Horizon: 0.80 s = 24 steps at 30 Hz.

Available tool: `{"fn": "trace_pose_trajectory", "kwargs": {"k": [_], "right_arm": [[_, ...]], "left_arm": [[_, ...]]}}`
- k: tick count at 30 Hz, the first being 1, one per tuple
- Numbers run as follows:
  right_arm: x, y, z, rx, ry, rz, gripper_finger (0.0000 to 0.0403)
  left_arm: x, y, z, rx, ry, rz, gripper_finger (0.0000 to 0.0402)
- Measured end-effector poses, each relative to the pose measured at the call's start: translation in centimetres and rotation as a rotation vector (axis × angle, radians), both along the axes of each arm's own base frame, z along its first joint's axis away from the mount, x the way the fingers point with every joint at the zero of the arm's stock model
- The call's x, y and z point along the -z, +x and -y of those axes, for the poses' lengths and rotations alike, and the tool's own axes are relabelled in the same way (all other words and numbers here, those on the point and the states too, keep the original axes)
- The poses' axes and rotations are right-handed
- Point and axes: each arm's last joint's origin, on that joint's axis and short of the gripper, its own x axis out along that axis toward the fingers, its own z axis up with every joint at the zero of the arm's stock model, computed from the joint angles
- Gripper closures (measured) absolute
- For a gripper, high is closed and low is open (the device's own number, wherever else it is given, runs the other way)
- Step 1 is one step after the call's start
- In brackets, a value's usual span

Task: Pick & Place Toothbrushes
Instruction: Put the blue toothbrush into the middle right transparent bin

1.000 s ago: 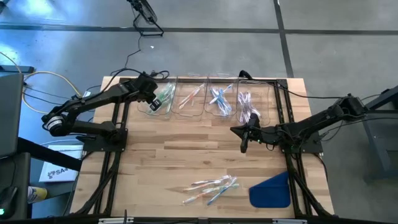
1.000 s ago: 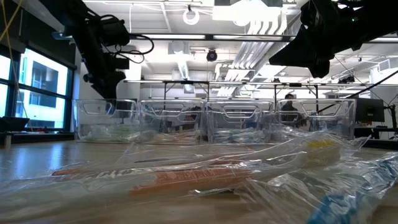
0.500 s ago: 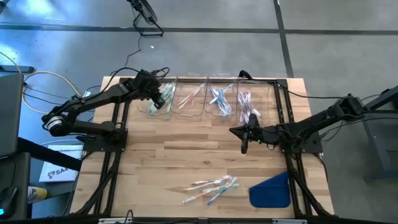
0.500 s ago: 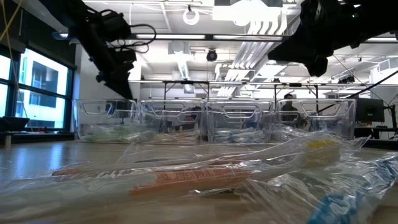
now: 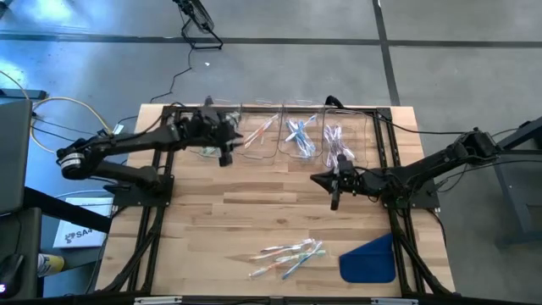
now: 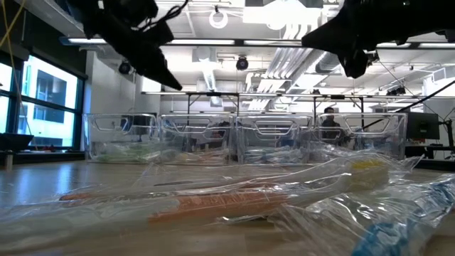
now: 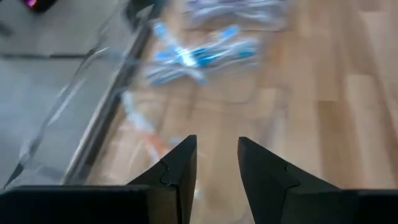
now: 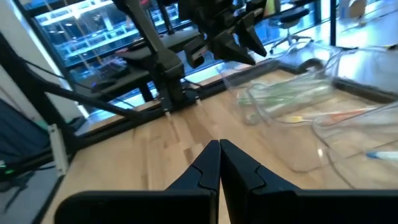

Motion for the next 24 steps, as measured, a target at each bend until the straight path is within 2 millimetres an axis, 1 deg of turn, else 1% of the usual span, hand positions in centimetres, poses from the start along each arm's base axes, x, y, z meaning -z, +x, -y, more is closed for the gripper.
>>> {"fn": "trace_pose_trajectory", "kwargs": {"k": [5, 9, 12, 15, 17, 21, 24], "right_arm": [[0.0, 0.0, -0.1, -0.022, 0.012, 0.001, 0.0401], [0.0, 0.0, -0.1, -0.022, 0.010, 0.001, 0.0401], [0.1, 0.0, -0.1, -0.022, 0.007, -0.011, 0.0401], [0.2, 0.0, -0.1, -0.022, 0.006, -0.015, 0.0401], [0.2, 0.0, -0.1, -0.022, 0.005, -0.015, 0.0401], [0.2, 0.0, -0.1, -0.022, 0.008, -0.023, 0.0401], [0.4, 0.0, -0.1, -0.018, 0.027, -0.039, 0.0401]], "left_arm": [[0.0, 1.4, 3.6, 0.112, 0.064, -0.020, 0.0288], [-0.1, 2.1, 6.5, 0.194, 0.114, -0.024, 0.0288], [0.0, 2.3, 8.1, 0.212, 0.170, -0.042, 0.0288], [0.2, 2.4, 9.0, 0.217, 0.197, -0.061, 0.0288], [0.1, 2.5, 9.4, 0.238, 0.182, -0.041, 0.0288], [0.1, 2.5, 9.6, 0.288, 0.147, -0.035, 0.0288], [0.1, 2.5, 9.5, 0.284, 0.153, -0.038, 0.0288]]}}
